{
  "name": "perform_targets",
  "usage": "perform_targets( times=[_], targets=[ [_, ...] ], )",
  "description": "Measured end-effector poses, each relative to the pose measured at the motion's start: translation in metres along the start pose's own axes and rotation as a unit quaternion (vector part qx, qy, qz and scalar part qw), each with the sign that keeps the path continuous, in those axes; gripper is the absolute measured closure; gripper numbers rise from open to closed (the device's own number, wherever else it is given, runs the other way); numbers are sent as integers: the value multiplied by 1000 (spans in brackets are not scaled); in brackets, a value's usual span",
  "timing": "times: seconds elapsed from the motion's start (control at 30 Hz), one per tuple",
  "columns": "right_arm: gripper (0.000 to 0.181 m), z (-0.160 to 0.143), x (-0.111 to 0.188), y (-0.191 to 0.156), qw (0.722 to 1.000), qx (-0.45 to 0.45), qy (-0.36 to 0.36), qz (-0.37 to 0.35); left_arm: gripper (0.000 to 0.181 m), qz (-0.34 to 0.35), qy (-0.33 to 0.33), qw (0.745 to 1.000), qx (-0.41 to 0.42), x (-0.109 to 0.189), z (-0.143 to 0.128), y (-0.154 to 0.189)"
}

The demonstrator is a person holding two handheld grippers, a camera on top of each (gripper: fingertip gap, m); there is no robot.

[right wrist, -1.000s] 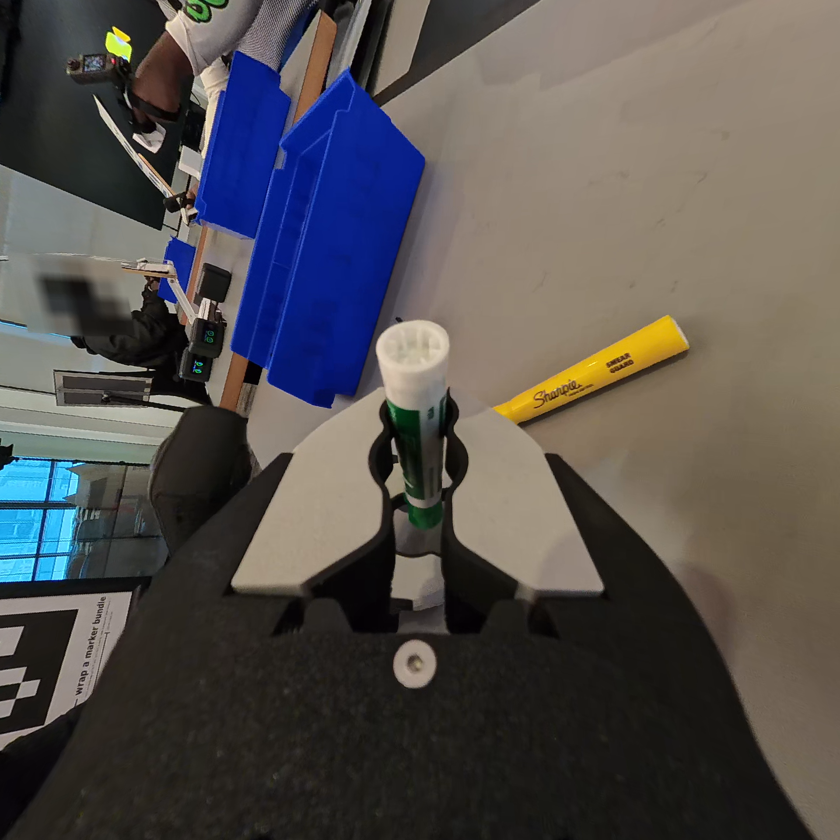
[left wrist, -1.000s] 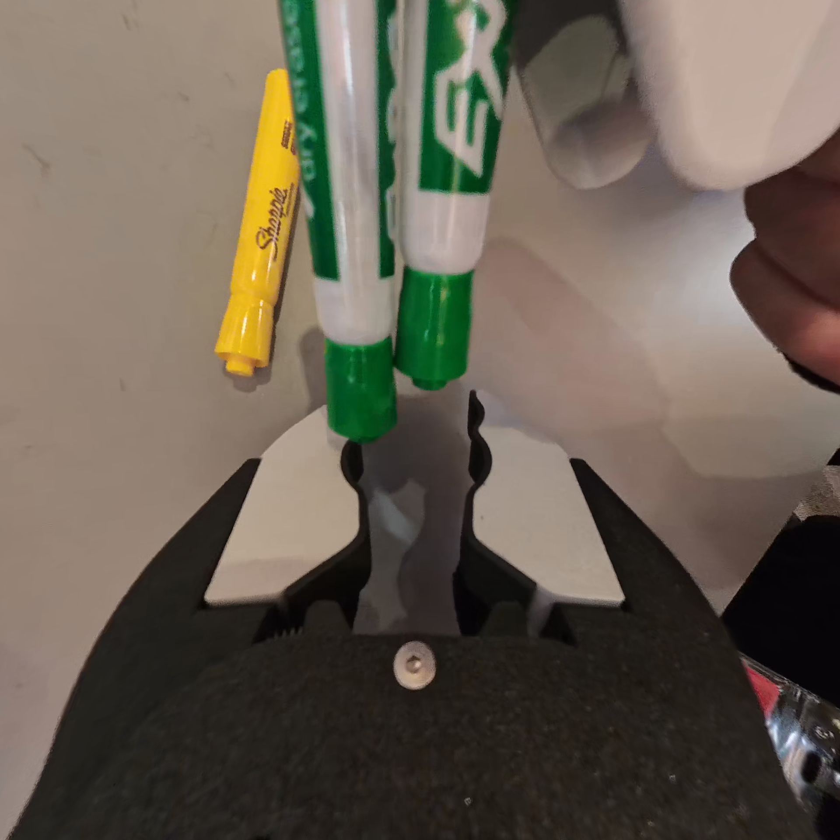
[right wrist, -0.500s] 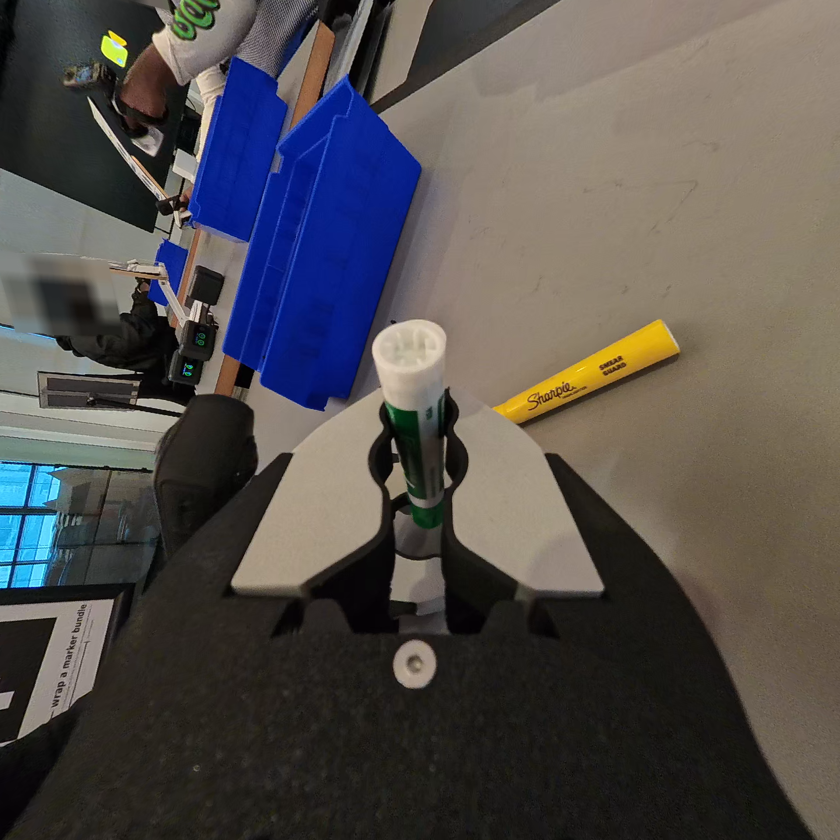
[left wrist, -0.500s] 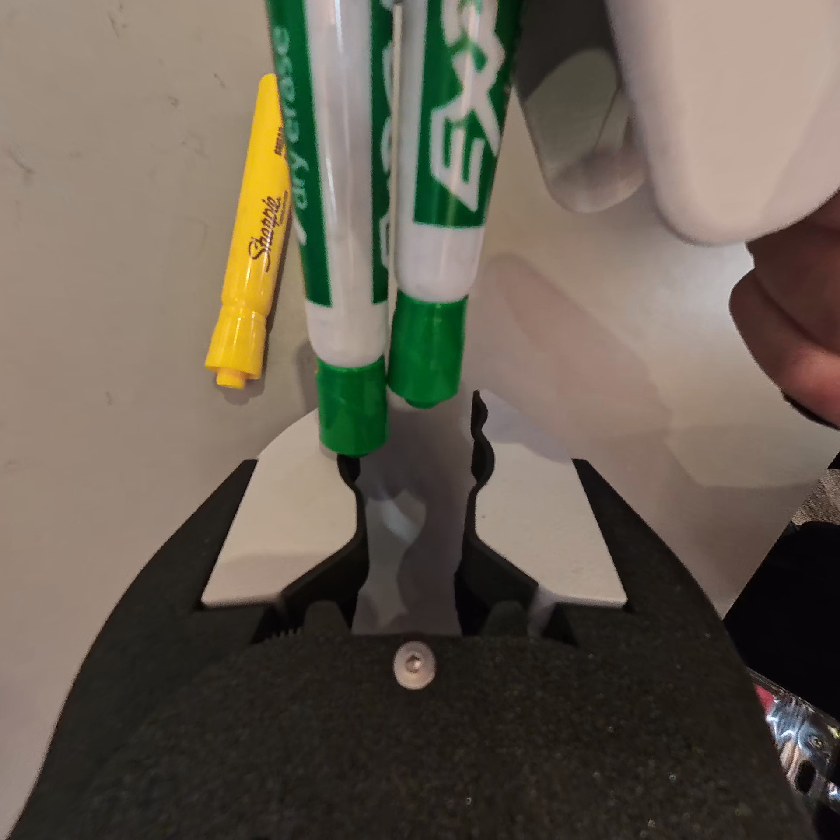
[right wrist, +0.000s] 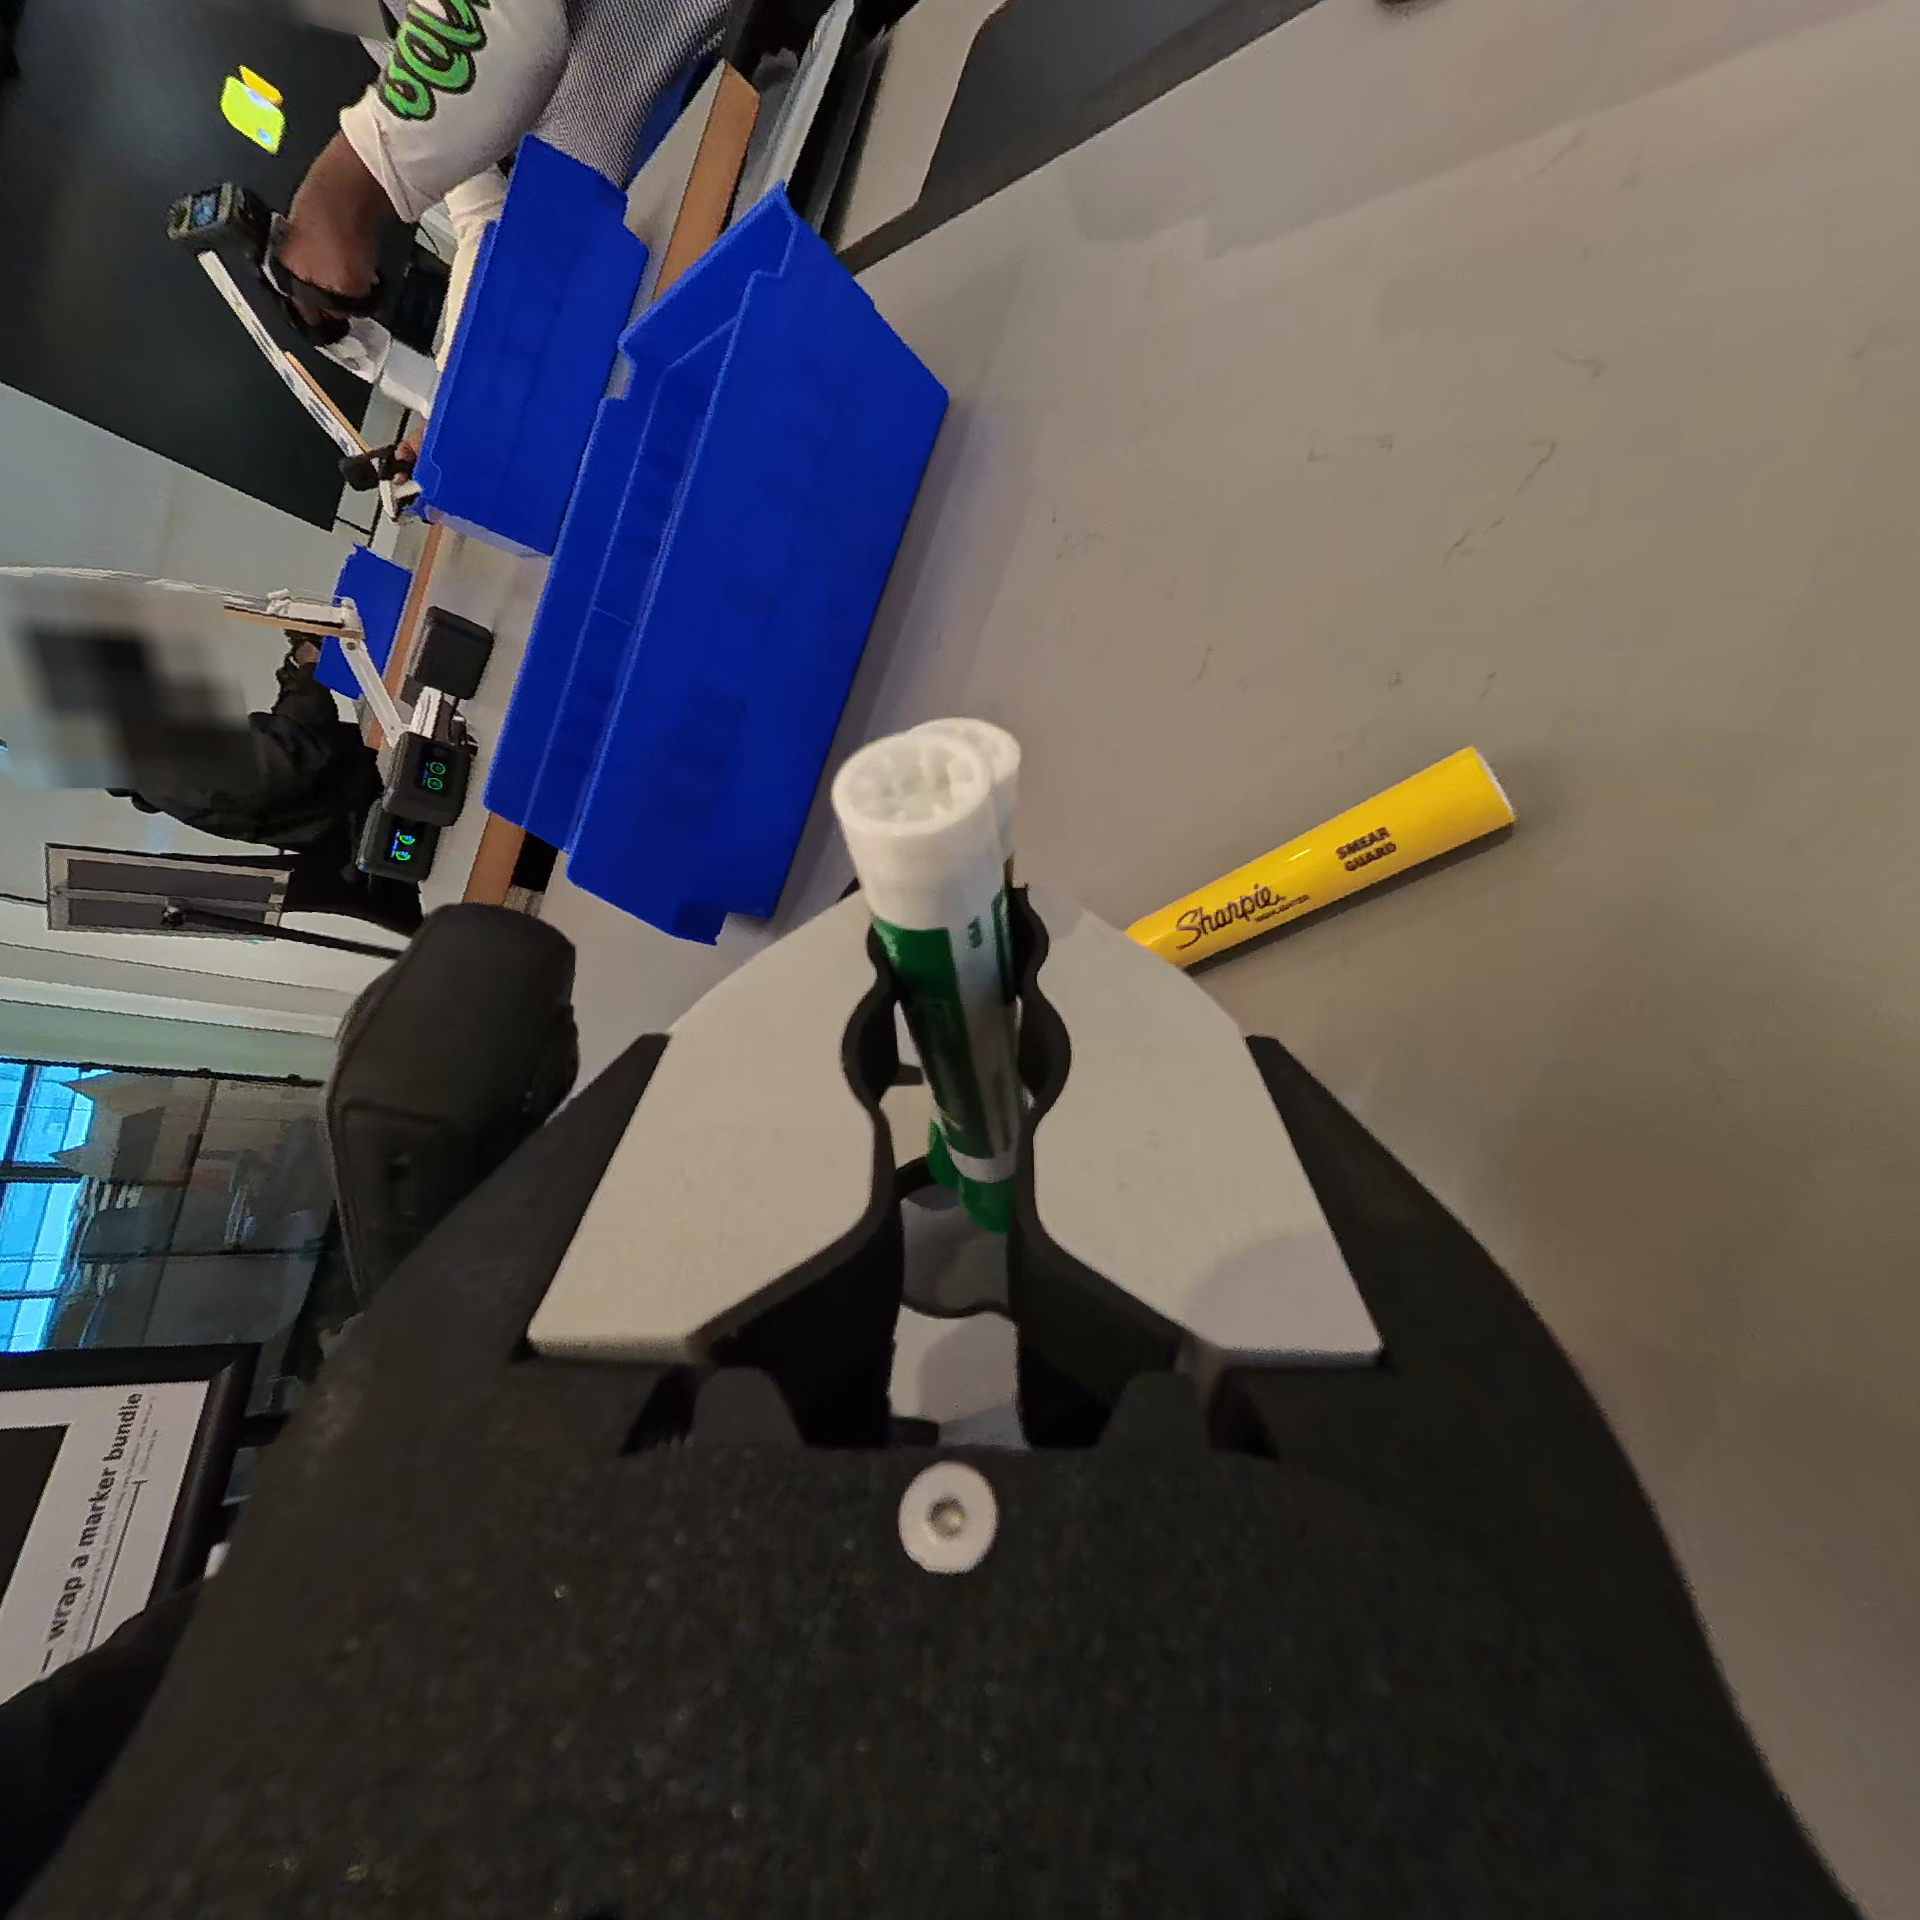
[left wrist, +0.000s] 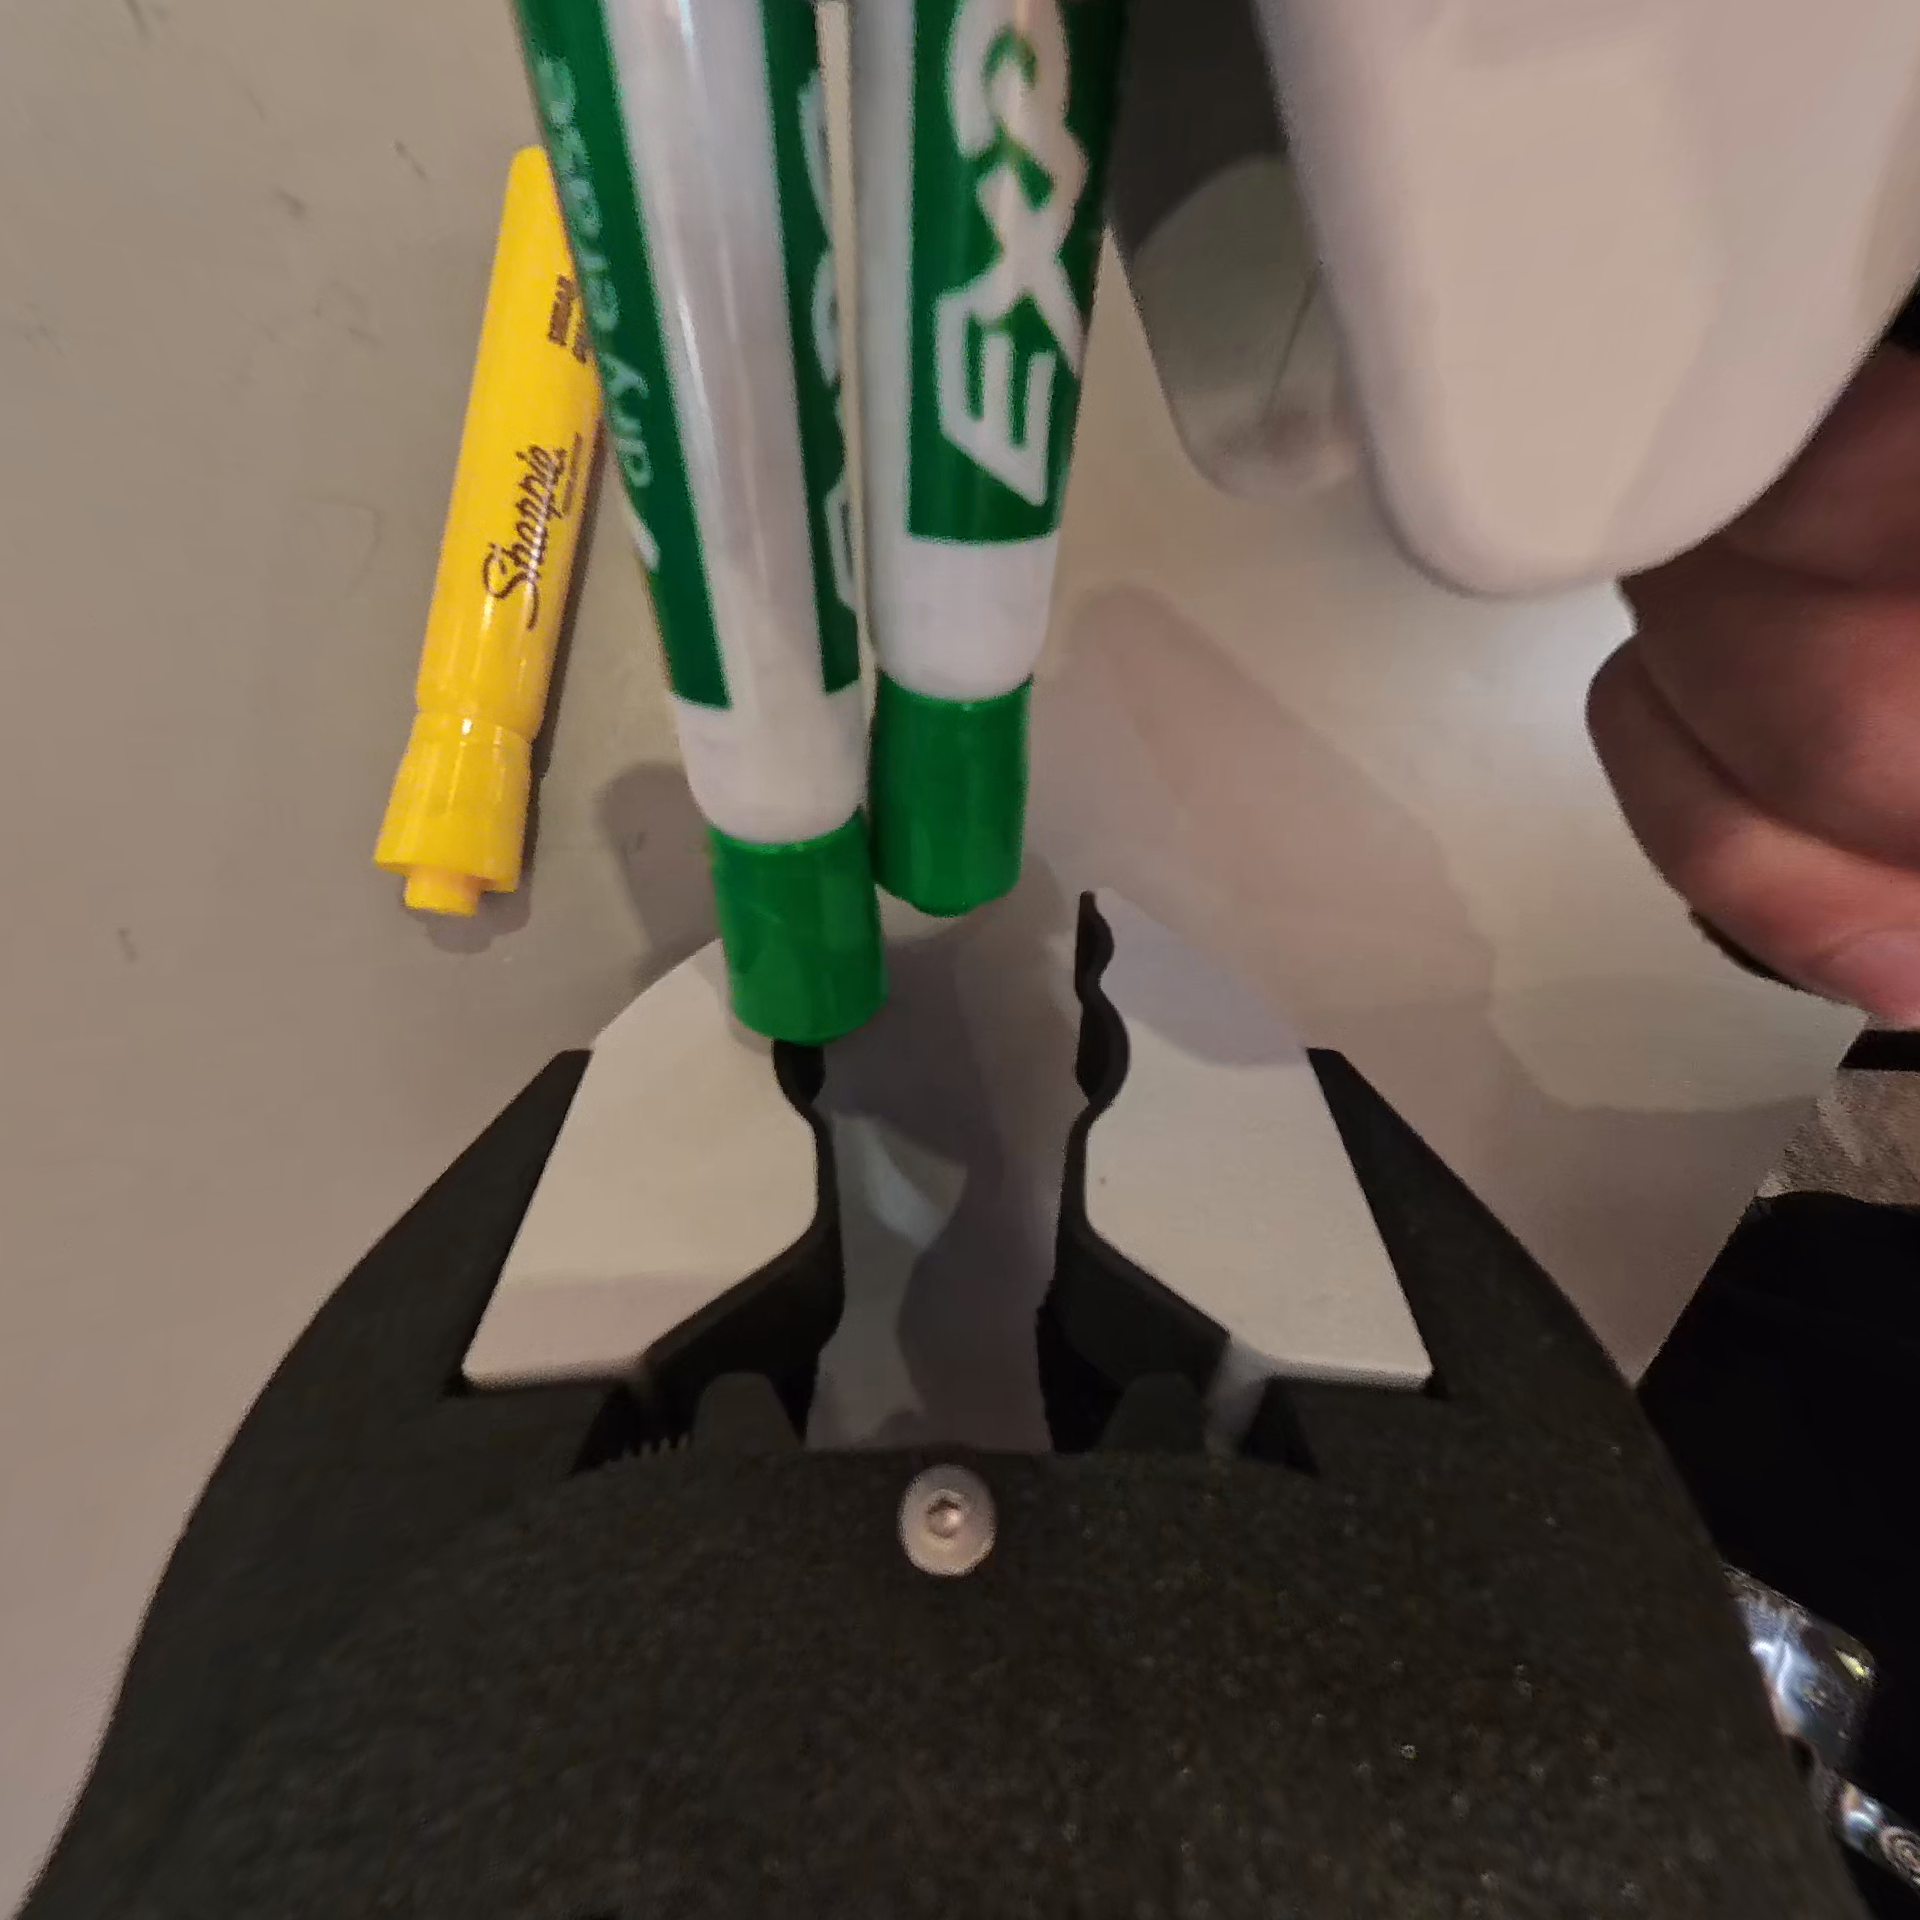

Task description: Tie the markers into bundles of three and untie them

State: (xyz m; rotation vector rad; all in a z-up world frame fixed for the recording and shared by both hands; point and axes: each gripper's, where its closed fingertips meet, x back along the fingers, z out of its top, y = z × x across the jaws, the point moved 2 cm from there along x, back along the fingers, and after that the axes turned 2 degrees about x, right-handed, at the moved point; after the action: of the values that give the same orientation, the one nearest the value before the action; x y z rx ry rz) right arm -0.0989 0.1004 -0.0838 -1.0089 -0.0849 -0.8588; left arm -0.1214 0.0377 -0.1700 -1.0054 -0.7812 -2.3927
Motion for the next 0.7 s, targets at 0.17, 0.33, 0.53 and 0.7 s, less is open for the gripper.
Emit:
perform_targets(
  times=[0.17, 0.33, 0.53, 0.7],
  targets=[
    [163, 3, 2, -2, 1000, 6, 4, -1, 141, -11, 13, 1000, -3, -1, 4, 5],
    [163, 6, 9, -11, 1000, 9, 7, 5, 128, 20, 37, 999, 12, 6, 7, -5],
    [163, -1, 2, -13, 1000, 12, 1, -5, 116, 34, 40, 998, 34, 6, 10, -12],
    [163, -11, -4, -10, 1000, -2, -7, -5, 121, 69, 36, 997, 15, 10, 17, -17]
  ],
)
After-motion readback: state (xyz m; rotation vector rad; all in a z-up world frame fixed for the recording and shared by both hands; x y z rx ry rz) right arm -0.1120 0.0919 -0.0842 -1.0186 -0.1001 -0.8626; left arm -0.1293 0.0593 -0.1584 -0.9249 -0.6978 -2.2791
